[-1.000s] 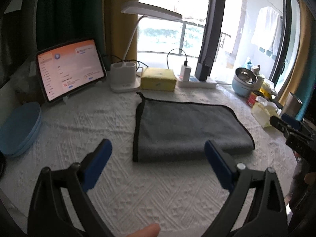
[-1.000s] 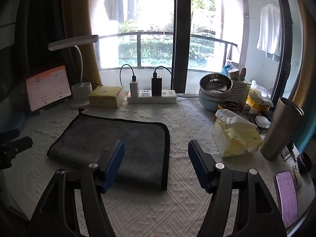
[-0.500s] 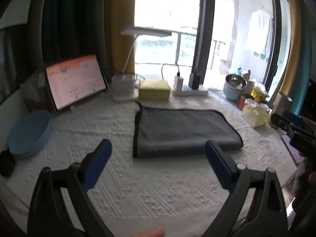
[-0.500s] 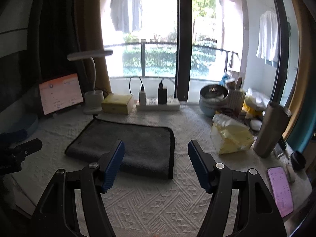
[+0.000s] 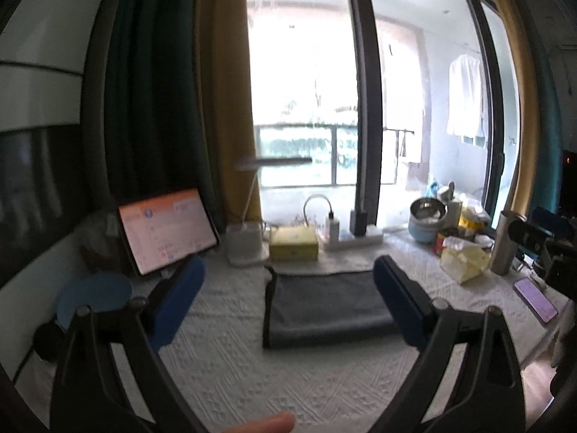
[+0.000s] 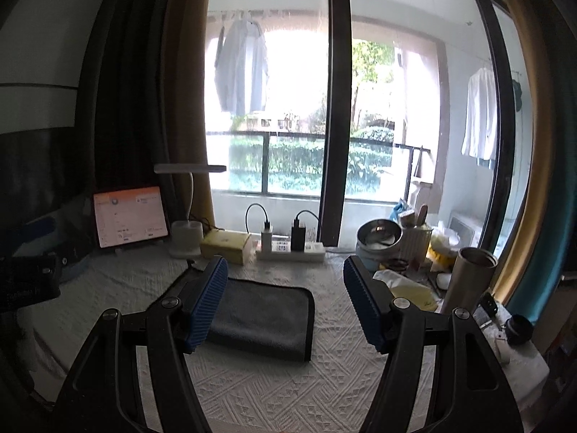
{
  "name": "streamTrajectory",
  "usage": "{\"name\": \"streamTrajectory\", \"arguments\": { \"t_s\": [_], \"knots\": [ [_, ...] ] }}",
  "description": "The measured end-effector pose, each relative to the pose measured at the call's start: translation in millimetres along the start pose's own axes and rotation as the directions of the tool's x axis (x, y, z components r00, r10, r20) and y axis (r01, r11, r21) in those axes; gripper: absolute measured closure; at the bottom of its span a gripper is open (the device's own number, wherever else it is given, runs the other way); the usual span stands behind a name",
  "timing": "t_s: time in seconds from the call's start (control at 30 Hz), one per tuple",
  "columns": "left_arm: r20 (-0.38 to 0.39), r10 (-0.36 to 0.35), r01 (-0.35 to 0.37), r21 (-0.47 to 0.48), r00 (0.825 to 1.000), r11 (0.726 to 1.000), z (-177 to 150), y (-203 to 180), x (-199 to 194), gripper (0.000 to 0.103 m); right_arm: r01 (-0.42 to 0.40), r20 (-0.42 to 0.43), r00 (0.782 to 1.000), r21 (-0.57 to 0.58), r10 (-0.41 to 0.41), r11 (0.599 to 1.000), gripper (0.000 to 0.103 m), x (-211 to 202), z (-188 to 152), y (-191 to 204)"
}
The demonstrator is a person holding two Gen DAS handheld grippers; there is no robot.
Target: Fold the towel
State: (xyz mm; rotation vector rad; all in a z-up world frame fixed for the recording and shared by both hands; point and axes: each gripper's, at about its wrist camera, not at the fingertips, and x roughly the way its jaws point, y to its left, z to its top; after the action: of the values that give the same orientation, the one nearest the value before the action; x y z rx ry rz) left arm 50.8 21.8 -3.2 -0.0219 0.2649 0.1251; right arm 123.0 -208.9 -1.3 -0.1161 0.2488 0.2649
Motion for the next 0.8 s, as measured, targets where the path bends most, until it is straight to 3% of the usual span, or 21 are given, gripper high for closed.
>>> {"name": "streamTrajectory", "arguments": {
  "t_s": [0.27,0.8],
  "knots": [
    [0.067,-0.026,0.028,-0.032,0.997,0.999,10,3,-15,0.005,0.016,0.052,0.999,0.000,-0.016,1.000,0.032,-16,6,-7],
    [0.057,-0.022,0.024,-0.042,0.998,0.999,10,1,-10,0.005,0.019,0.031,0.999,-0.003,-0.019,1.000,0.032,-5,1,-10]
  ]
}}
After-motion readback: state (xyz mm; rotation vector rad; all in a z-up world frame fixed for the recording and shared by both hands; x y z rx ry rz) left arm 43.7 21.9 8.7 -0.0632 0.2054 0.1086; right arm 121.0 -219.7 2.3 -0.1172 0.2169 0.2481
